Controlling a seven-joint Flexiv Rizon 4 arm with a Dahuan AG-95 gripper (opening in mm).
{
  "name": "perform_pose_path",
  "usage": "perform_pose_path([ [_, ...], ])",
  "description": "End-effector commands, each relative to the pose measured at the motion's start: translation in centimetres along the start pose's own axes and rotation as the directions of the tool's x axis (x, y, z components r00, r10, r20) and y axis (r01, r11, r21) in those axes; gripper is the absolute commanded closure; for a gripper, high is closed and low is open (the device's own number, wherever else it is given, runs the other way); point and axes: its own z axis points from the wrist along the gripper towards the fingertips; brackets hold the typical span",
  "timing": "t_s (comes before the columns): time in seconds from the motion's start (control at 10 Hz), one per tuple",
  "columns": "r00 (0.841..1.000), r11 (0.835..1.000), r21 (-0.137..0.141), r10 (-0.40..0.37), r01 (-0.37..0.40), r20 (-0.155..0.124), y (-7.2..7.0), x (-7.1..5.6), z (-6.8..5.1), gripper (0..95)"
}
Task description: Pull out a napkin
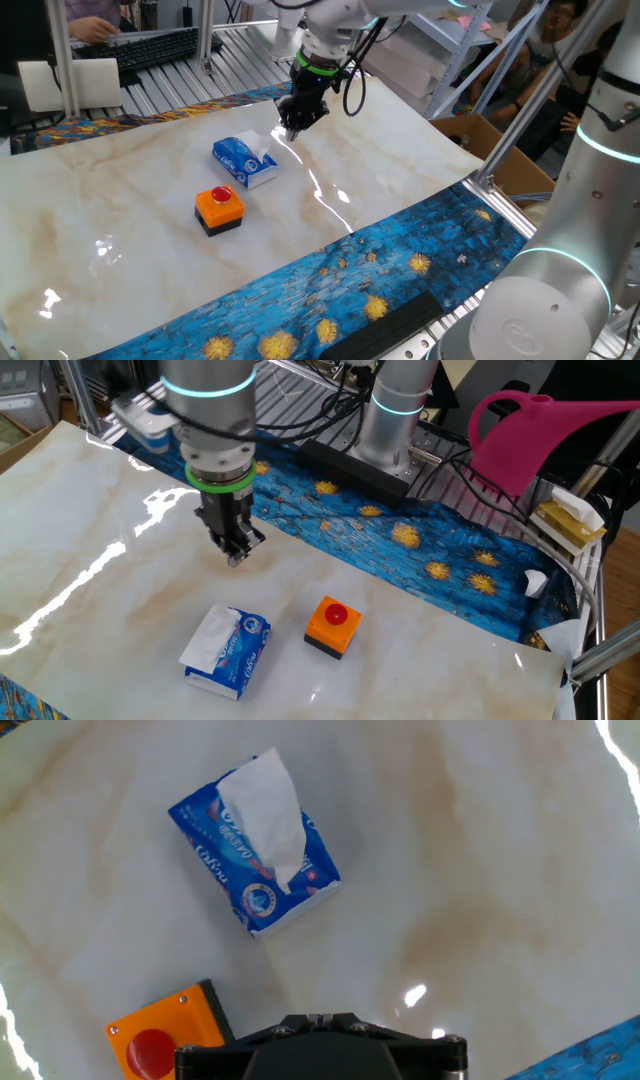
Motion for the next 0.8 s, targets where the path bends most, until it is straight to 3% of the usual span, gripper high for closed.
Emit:
perform_pose_path([
  [0.1, 0.999, 0.999, -0.013, -0.031, 0.031, -0.025, -0.31, -0.71, -0.36, 95.0],
  [0.4, 0.999, 0.999, -0.017, -0.029, 0.029, -0.028, -0.33, -0.81, -0.47, 95.0],
  [0.6, 0.998, 0.999, -0.013, -0.038, 0.038, -0.052, -0.32, -0.81, -0.47, 95.0],
  [0.8, 0.998, 0.999, -0.013, -0.046, 0.045, -0.053, -0.3, -0.81, -0.48, 95.0],
])
